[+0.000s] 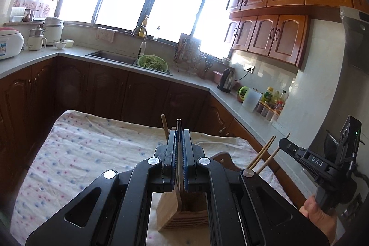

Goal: Organize utensils
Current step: 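Lower the chopsticks into the holder slots and open both grippers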

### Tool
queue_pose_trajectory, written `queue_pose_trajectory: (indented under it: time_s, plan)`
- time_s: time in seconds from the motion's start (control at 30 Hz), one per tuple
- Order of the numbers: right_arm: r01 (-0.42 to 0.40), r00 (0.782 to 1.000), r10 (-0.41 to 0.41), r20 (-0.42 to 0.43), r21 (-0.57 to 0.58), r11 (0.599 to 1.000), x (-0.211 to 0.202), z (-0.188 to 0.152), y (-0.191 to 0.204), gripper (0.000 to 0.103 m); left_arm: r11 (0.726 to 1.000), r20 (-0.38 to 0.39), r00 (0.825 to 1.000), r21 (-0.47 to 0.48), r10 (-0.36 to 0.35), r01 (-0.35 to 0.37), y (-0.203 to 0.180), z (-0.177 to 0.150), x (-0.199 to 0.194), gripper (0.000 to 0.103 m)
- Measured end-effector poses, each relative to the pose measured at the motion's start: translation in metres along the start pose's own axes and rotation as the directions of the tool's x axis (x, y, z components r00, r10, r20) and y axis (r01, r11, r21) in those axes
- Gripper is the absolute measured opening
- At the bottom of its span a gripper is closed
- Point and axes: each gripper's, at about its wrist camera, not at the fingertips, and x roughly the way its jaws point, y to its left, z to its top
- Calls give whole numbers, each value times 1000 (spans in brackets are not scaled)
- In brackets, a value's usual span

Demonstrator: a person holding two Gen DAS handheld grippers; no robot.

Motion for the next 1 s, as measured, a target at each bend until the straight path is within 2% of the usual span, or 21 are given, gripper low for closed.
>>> queue_pose_trajectory:
  time_s: [0.2,0.6,0.73,0.77,0.83,0.87,0.93,1.0]
  plan:
    - [7,999,-7,-50,3,1000,12,-12,-3,6,1000,-58,998,4,6,-6,1,-12,14,3]
    - [11,998,-11,-66,0,1000,14,-9,0,6,1000,-77,997,9,16,-16,2,-11,18,4]
    - [-4,997,4,-76,8,1000,13,-8,-2,14,1000,-95,995,-3,12,-13,4,-9,19,6]
    - [-3,997,4,-73,13,1000,12,-8,-3,17,1000,-105,994,-5,17,-18,5,-9,20,7]
    - [-6,998,8,-59,23,1000,6,-7,-5,46,1000,-116,993,-12,21,-23,7,-10,19,17]
    - [-11,999,12,-50,32,999,3,-7,-8,51,999,-118,993,-19,26,-28,8,-11,17,23]
    - [-11,999,13,-35,44,999,-6,-6,-11,71,998,-114,993,-33,42,-46,11,-14,11,49]
    - [-10,1000,11,-20,47,999,-14,-5,-12,86,997,-113,992,-42,57,-62,13,-16,4,62]
